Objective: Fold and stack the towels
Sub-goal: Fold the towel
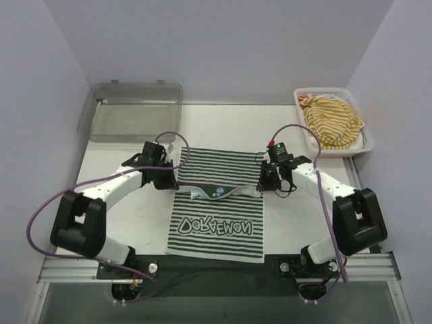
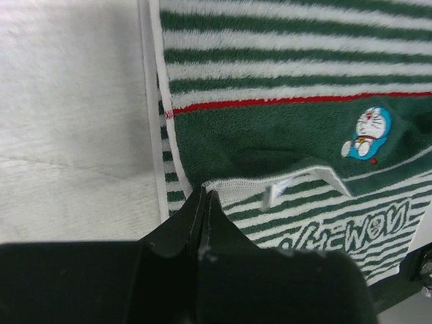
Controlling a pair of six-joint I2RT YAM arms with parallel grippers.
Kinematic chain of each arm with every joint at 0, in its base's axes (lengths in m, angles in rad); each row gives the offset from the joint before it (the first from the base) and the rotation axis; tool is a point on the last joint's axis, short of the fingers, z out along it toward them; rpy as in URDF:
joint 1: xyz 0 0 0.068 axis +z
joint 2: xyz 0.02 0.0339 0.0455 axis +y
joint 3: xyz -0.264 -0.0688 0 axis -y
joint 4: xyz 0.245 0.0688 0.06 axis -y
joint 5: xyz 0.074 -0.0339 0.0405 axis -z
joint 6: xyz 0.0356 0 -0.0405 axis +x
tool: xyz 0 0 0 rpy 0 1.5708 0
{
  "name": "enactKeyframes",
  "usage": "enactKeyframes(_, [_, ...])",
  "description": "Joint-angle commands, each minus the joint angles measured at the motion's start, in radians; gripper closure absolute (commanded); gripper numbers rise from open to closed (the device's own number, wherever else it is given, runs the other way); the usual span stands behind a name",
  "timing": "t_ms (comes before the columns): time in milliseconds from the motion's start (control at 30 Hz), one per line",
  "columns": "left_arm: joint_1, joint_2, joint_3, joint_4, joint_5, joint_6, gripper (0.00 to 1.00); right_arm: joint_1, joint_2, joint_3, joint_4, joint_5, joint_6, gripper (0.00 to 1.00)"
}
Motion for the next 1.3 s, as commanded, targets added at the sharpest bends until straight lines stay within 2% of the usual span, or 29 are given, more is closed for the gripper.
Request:
enactKeyframes(0, [-0.021,0.099,0.008,0.048,0.031,-0.06,1.0,0.001,0.079,-0.005,0.057,-0.032,0.048,1.0])
enactKeyframes(267, [-0.022,0.26,0.059,0.145,-0.023,-0.117,1.0,-0.054,0.272,0.073,0.09,0.01,0.036,1.0])
enactKeyframes(500, [-0.024,0.381,0.217,0.179,-0.06,-0.144,1.0,-0.169,0.415,0.237,0.087,0.034,-0.008,1.0])
enactKeyframes(733, [-0.027,0.479,0.391,0.217,-0.089,-0.138,1.0,-0.197,0.521,0.436,0.071,0.067,-0.053,1.0])
enactKeyframes(867, [-0.027,0.481,0.456,0.203,-0.09,-0.1,1.0,-0.2,0.482,0.481,0.053,0.073,-0.071,1.0])
enactKeyframes(967, [-0.03,0.426,0.453,0.197,-0.112,-0.065,1.0,-0.202,0.415,0.48,0.024,0.09,-0.093,1.0])
enactKeyframes(1267, [-0.041,0.176,0.367,0.139,-0.159,0.032,1.0,-0.202,0.139,0.375,-0.042,0.162,-0.125,1.0])
